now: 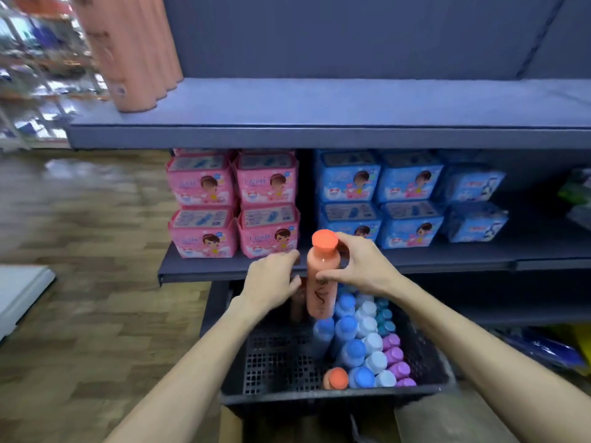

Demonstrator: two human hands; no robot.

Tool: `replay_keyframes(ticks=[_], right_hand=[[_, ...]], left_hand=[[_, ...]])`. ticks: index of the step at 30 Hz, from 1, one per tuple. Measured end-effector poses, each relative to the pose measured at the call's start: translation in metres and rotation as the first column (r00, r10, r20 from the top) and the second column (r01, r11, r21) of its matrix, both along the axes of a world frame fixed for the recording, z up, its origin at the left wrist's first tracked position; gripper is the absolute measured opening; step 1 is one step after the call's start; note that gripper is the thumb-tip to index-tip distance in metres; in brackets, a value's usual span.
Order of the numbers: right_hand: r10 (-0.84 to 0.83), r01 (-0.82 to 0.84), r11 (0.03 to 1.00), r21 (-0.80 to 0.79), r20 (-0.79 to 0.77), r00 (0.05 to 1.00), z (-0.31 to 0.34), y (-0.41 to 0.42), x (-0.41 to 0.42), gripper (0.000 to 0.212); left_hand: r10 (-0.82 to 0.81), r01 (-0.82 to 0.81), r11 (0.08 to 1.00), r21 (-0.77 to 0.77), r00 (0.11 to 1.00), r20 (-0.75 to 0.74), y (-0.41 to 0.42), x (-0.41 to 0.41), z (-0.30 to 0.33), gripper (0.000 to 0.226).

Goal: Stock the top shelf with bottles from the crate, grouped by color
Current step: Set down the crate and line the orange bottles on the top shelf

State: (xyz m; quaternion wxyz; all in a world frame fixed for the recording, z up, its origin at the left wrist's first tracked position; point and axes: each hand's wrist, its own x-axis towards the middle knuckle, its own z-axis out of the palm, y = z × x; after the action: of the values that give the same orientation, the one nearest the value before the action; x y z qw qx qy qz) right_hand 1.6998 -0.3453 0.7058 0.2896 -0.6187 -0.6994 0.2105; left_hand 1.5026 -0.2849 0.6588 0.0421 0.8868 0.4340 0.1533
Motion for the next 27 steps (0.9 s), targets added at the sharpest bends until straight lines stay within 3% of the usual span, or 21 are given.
replay_keyframes(ticks=[6,11,15,21,27], right_hand=[[0.070,-0.068,0.980,0.186,-0.004,0.998,0.085,0.003,0.004,0.062],[0.136,-0.135,0.945,0.298,0.018,0.991,0.159,0.012,0.003,0.042],[0.190,-0.165,0.921,0.354,-0.037,0.981,0.210,0.023,-0.001,0.049],[0.208,-0.181,0.886,0.427,-0.017,0.978,0.278,0.040,-0.013,0.051],[0.185,-0.138,0.885,0.444,-0.063,0.981,0.310,0.060,-0.025,0.036]], left_hand=[[-0.027,0.010,0.987,0.158,0.994,0.102,0.003,0.009,0.085,0.017],[-0.042,-0.011,0.946,0.323,0.986,0.159,0.006,0.005,0.150,0.015],[-0.048,-0.032,0.905,0.424,0.983,0.176,0.013,-0.003,0.206,0.017],[0.006,-0.110,0.871,0.480,0.977,0.212,0.030,-0.012,0.270,0.013],[0.066,-0.179,0.853,0.489,0.969,0.239,0.047,-0.017,0.298,0.017]])
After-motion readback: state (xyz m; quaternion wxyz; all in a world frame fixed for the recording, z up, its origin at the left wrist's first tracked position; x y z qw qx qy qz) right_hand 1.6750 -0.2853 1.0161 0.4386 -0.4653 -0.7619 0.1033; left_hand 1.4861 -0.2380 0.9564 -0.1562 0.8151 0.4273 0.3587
